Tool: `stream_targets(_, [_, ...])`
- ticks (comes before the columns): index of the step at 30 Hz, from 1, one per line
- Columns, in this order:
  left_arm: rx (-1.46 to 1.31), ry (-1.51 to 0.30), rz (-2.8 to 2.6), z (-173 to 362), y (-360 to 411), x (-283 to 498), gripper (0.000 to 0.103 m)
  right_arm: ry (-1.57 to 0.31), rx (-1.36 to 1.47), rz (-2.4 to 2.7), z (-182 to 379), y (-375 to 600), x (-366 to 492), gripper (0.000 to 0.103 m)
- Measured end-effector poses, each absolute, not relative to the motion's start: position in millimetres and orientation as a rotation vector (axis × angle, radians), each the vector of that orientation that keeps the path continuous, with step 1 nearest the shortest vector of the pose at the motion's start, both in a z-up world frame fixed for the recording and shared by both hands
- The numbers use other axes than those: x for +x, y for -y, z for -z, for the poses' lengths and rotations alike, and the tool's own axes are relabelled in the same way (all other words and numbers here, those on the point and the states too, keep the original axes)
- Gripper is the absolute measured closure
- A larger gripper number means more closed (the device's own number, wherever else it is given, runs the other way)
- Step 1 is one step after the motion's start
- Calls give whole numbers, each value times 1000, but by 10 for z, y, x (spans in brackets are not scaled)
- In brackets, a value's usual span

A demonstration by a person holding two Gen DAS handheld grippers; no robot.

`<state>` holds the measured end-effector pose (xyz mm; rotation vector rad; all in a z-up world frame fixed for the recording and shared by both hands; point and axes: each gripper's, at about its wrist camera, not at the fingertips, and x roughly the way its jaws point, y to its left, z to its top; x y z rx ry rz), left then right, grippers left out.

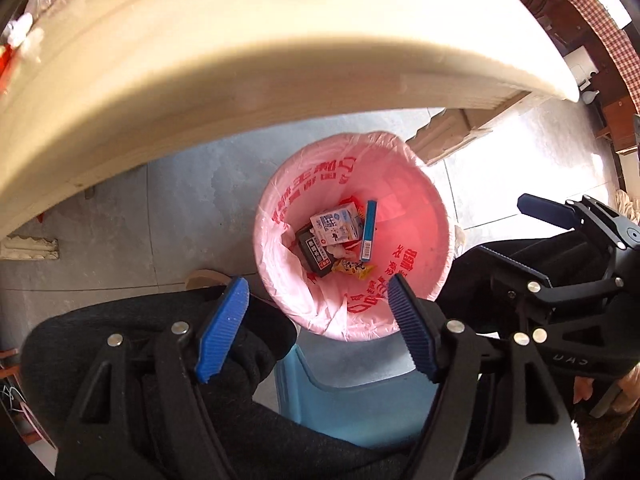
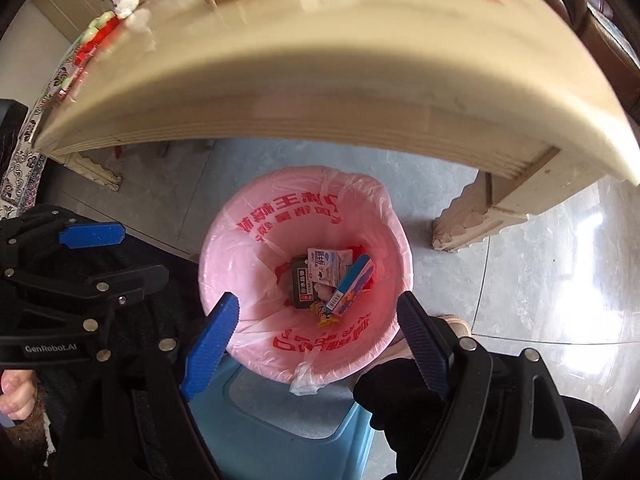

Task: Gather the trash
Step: 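Raise both open tools from the bin back toward the table, then reach the left tool to the red cigarette pack while the right tool reaches the blue-white box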

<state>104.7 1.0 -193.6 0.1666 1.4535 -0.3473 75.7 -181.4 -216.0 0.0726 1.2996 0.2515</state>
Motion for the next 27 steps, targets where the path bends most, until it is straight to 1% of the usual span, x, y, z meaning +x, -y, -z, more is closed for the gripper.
stream_targets(1, [179,-1430,356,1757,-27,1050,30,-1275,73,-269,1988,1813,754,15])
stream_targets(2, [193,-1401,365,1570,-39,1062,29,-1243,72,-281,1803,1824,756,12])
stream_targets(4, [235,-1344,374,1183,-71,1096,28,-1178,44,-297,1410,1835,765,12])
stream_targets(7, [257,-1288,414,628,-97,1196,24,-1089,-9,-316,853,1850,811,12])
stream_targets(10, [315,-1210,434,115,-83,1271,23,-1014,-48,-333,348,1882,874,12])
stream_targets(13, [369,-1145,466,-298,-47,1317,21,-959,-52,-360,-76,1955,941,7])
stream_targets(14, [385,-1129,477,-408,-32,1337,20,-944,-49,-368,-192,1983,974,7])
stream_targets(19, [513,-1056,512,-682,72,1415,19,-886,-34,-386,-585,2096,1134,7])
stream_targets(24, [531,-1056,531,-752,114,1620,19,-842,-50,-355,-795,2194,1299,7])
stream_targets(27, [553,-1069,533,-676,154,1763,19,-836,-50,-347,-841,2251,1426,7])
